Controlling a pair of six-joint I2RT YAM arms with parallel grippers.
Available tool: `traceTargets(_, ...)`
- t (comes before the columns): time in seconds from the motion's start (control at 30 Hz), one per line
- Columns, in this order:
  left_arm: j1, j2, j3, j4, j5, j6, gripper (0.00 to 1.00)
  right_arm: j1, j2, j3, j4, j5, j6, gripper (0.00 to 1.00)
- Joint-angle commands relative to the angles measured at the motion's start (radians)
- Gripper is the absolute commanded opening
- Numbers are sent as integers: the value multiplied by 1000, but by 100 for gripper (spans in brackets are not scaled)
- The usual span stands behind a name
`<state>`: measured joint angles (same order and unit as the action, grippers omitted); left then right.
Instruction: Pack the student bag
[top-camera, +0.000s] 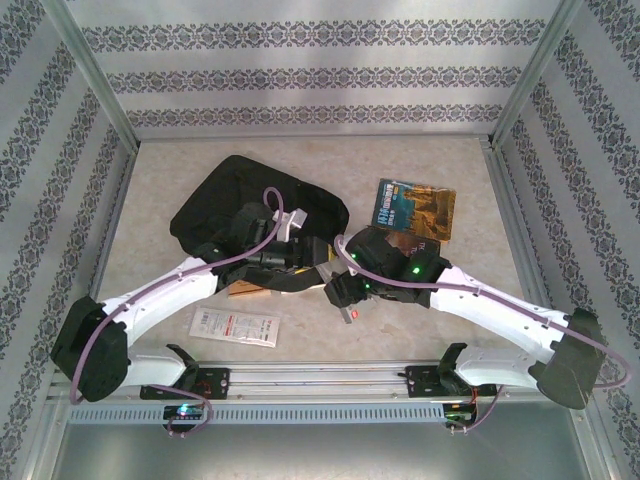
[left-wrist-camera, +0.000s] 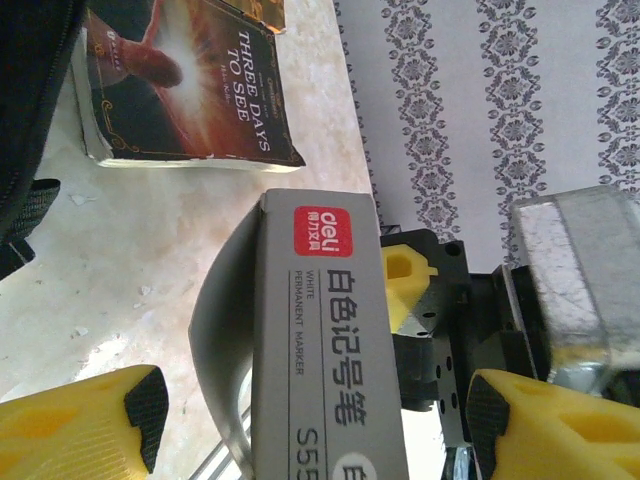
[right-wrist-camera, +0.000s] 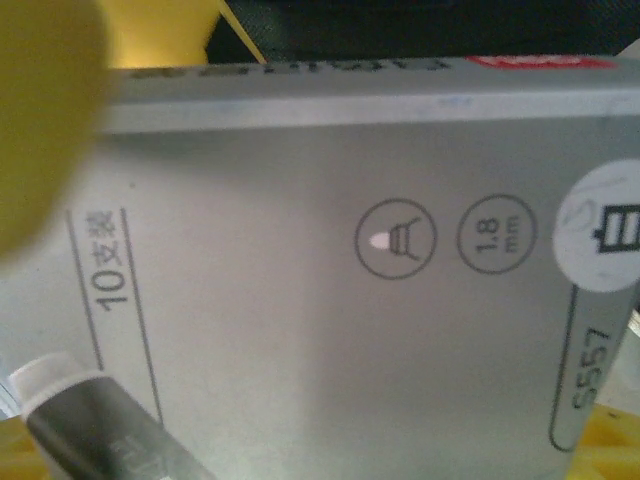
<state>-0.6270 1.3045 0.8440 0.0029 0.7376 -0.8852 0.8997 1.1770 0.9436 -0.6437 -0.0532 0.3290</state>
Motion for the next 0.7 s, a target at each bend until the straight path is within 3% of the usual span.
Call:
traceTargets(0.0,-25,21,-10,79,22,-21,79,10,8,41,40,-11,-19,70)
traceTargets(0.2,-35,54,-22,120,31,-39,72,10,17,56,56,-19,-21,70)
traceTargets(0.4,-35,51,-5,136,36,-45,53,10,38,62,61,-17,-18,71)
traceTargets(0.53,-33,46,0,147,39,-47,40,10,29,60,56,8,-14,80)
traceTargets(0.67,-22,35,-2,142,35,-46,38,8,16,62,36,52,-5,92)
